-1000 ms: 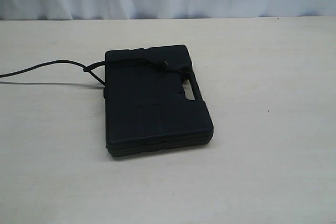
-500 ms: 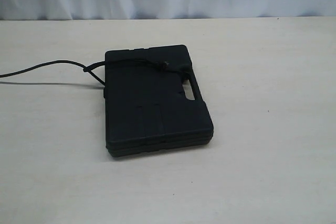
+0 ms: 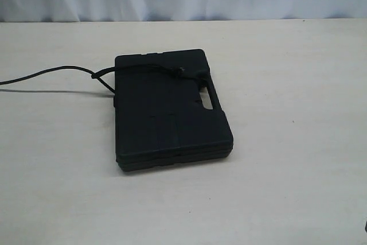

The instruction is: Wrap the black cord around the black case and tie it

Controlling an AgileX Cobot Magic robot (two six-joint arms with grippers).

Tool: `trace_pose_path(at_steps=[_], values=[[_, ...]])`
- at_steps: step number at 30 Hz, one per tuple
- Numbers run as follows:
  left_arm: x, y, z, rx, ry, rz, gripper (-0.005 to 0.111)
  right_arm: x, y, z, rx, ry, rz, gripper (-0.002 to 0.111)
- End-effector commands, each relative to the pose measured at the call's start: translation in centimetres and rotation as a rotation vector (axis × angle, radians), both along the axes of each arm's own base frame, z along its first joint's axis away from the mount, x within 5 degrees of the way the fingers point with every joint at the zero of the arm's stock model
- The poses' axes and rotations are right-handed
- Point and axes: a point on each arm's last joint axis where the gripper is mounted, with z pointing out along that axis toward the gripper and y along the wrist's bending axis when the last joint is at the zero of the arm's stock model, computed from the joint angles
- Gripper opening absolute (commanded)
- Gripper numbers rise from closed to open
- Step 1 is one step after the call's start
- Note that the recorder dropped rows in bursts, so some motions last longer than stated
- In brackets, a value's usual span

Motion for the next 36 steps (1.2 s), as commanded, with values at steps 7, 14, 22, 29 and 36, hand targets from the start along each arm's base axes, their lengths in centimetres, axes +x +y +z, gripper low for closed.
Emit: trace_pose_path(at_steps=[7,14,22,29,36], values=[[-0.06,0.59,-0.04,0.255,0.021,0.053,0.000,0.05,-0.24,0.18,0.226,-0.017,-0.099,0.004],[-0.06,0.59,-0.04,0.224,0.018,0.061,0.000,0.05,-0.24,0.18,0.226,-0.017,-0.099,0.004],[-0.06,0.56,-0.06,0.173,0.016,0.070,0.000,0.05,-0.25,0.17,0.224,-0.016,-0.099,0.004],[-0.07,0.57,-0.11,0.173,0.021,0.070,0.000,0.02,-0.25,0.08,0.225,-0.006,-0.101,0.004],[-0.07,0.57,-0.11,0.173,0.021,0.070,0.000,0.02,-0.25,0.08,0.225,-0.006,-0.101,0.004]])
